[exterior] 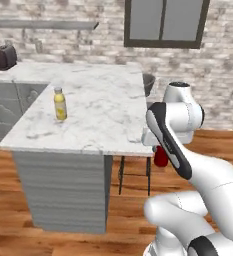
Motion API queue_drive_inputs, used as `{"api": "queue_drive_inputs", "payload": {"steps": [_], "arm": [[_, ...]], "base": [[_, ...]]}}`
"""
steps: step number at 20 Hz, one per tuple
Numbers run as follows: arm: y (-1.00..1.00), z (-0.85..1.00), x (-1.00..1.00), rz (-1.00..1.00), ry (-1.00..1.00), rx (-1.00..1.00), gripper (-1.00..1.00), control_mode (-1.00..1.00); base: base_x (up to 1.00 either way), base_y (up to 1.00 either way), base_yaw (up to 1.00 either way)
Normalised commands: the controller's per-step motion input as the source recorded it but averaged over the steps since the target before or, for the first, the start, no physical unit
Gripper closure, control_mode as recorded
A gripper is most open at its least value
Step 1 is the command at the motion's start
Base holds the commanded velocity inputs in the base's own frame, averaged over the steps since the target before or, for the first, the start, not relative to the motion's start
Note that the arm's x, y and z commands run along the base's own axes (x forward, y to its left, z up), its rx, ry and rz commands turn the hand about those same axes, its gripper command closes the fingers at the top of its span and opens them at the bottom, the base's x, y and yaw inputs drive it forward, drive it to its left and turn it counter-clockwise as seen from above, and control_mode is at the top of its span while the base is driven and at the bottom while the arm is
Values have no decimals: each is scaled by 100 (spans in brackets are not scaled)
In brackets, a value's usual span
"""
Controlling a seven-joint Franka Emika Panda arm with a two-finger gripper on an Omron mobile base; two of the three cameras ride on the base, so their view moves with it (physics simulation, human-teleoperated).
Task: Move the drinks to the dining counter.
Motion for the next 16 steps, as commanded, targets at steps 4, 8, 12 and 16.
{"api": "queue_drive_inputs", "payload": {"steps": [4,8,12,16], "arm": [[0,0,0,0,0,0,100,100],[0,0,0,0,0,0,100,100],[0,0,0,0,0,0,100,100],[0,0,0,0,0,0,100,100]], "base": [[6,32,-79],[15,55,-63],[26,88,-35],[28,94,-10]]}}
